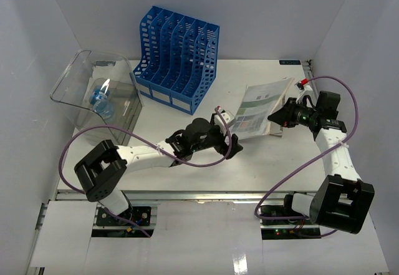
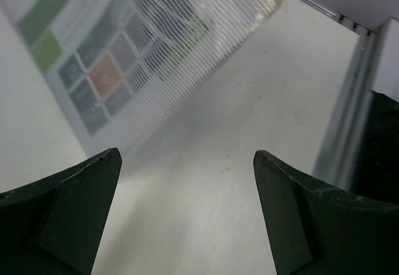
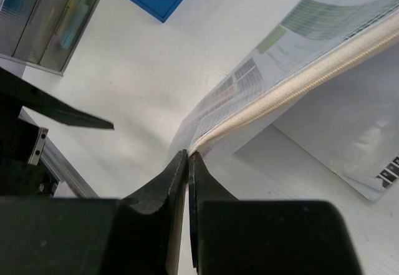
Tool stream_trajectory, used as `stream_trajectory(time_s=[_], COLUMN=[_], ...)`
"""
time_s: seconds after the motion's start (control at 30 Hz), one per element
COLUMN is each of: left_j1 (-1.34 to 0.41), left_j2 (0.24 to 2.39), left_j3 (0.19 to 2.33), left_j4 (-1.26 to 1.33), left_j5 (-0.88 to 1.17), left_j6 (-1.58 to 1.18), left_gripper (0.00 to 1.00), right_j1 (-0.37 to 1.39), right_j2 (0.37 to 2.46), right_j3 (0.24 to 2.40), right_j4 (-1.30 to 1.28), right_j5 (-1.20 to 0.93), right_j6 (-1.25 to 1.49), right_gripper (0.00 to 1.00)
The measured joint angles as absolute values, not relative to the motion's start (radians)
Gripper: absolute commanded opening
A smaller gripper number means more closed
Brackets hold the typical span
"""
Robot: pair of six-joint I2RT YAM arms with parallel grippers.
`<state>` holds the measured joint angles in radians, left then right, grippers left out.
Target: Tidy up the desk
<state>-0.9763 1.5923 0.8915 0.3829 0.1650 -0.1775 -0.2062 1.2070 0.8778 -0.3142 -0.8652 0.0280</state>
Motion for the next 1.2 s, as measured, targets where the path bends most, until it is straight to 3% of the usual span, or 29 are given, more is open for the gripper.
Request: stream_trajectory(time_s=[0.3, 0.73, 1.2], left_j1=[-0.987, -1.052, -1.067], left_j2=[1.705, 1.760, 1.807], left_j3=[0.955, 0.960, 0.992], left_j4=[0.463, 0.526, 0.572], left_j5=[-0.013, -0.065, -0.230], left_j6=[0.097, 0.192, 0.232], left_gripper=[0.96, 0.93, 0.64], right_j1=[-0.141, -0.039, 0.058], right_j2=[1.196, 1.196, 1.194], right_j3=[0.904, 0.915, 0.934], right_j4=[-0.313, -0.267, -0.236], right_j5=[-0.836, -0.791, -0.765], right_j6=[0.062, 0.130, 0.178], right_gripper=[0.08, 0.08, 0.08])
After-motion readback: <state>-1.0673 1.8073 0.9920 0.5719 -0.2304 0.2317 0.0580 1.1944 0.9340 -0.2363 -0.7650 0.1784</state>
